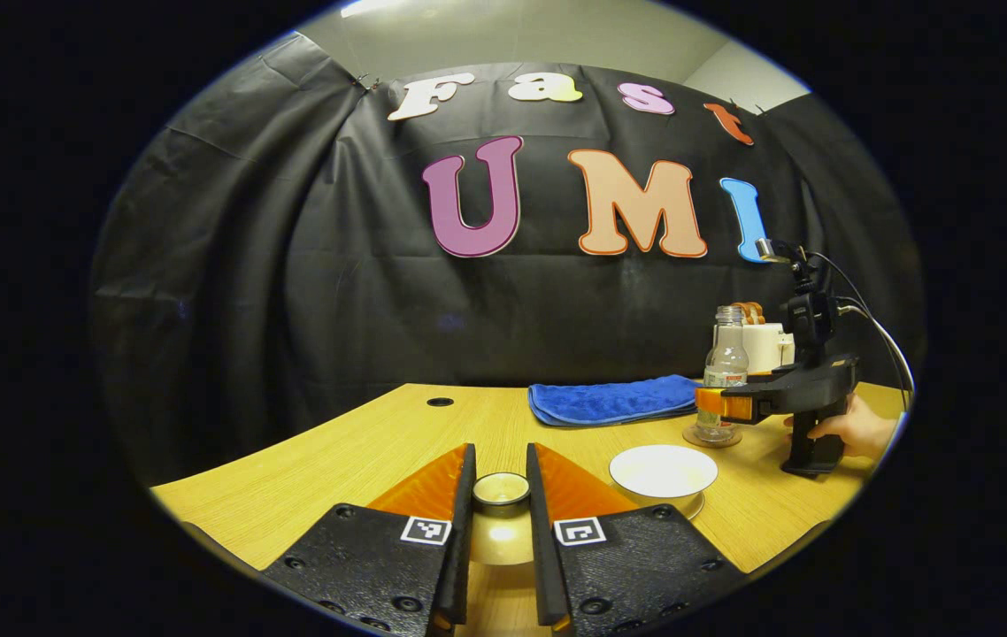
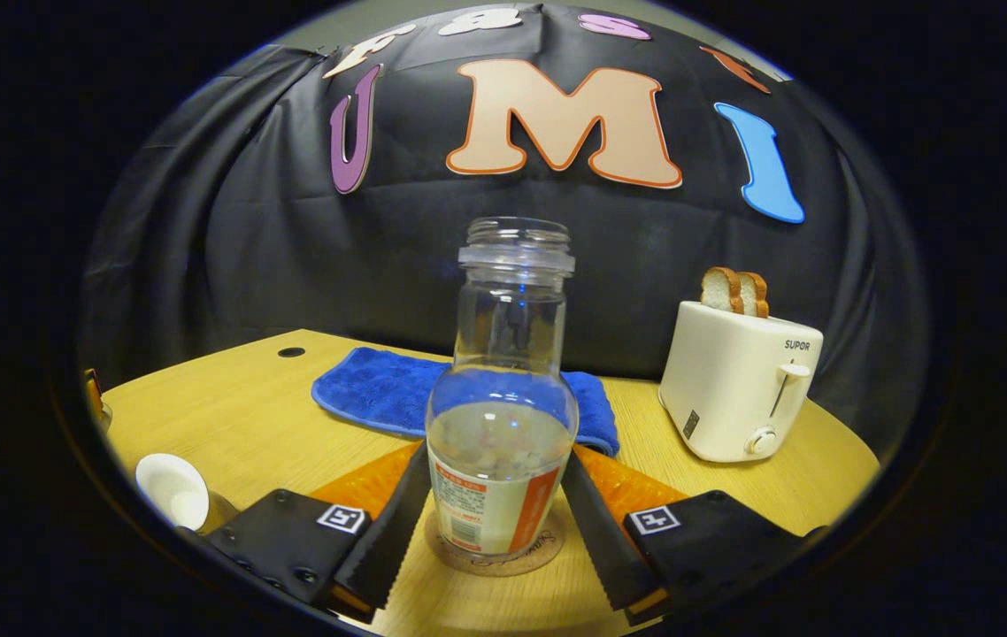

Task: Open the teacup lid with one hand, grasp the water bottle and pour water into the teacup with the other hand; after pouring, place the water bottle on the coaster and then close the teacup lid.

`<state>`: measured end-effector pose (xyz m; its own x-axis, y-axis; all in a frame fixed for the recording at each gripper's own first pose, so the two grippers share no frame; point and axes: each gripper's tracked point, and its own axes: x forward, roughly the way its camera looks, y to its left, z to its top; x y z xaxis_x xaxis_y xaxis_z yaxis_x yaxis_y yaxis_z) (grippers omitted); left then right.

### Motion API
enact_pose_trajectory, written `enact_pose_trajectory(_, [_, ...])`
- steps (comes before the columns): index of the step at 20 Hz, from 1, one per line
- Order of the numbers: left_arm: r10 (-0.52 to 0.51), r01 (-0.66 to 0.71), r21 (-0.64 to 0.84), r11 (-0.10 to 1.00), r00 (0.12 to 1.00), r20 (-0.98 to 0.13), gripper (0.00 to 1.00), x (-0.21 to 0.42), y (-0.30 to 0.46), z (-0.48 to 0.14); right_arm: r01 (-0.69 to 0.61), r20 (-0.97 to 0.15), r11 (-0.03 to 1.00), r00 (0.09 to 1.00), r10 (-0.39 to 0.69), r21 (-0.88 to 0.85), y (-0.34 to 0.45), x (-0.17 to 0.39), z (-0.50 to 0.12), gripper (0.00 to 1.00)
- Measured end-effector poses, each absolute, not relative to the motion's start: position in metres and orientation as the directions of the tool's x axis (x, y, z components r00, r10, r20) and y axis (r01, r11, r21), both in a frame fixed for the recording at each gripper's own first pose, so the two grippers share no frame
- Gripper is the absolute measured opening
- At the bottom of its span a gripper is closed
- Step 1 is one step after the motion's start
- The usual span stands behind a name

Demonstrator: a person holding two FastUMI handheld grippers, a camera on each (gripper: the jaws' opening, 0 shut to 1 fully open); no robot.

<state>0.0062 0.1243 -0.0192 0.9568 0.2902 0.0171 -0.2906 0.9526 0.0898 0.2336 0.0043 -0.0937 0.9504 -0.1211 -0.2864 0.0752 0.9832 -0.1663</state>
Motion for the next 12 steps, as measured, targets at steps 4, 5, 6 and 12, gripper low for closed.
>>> enact_pose_trajectory(4, [0.270, -0.270, 0.090, 0.959, 0.963, 0.016, 0.28, 0.007, 0.123, -0.020, 0.077, -0.270, 0.984, 0.955, -0.120, -0.163, -0.001, 0.224, -0.089, 0.87])
enact_pose_trajectory(5, [0.263, -0.263, 0.091, 0.960, 0.965, 0.016, 0.28, 0.008, 0.122, -0.021, 0.080, -0.269, 0.985, 0.956, -0.120, -0.156, -0.002, 0.221, -0.089, 0.87])
enact_pose_trajectory(6, [0.257, -0.257, 0.092, 0.962, 0.966, 0.016, 0.28, 0.010, 0.122, -0.020, 0.080, -0.268, 0.986, 0.956, -0.118, -0.146, -0.004, 0.217, -0.088, 0.95])
enact_pose_trajectory(12, [0.169, -0.169, 0.094, 0.981, 0.986, 0.003, 0.28, 0.044, 0.099, -0.020, 0.051, -0.234, 0.992, 0.969, -0.076, -0.114, -0.005, 0.185, -0.078, 0.96])
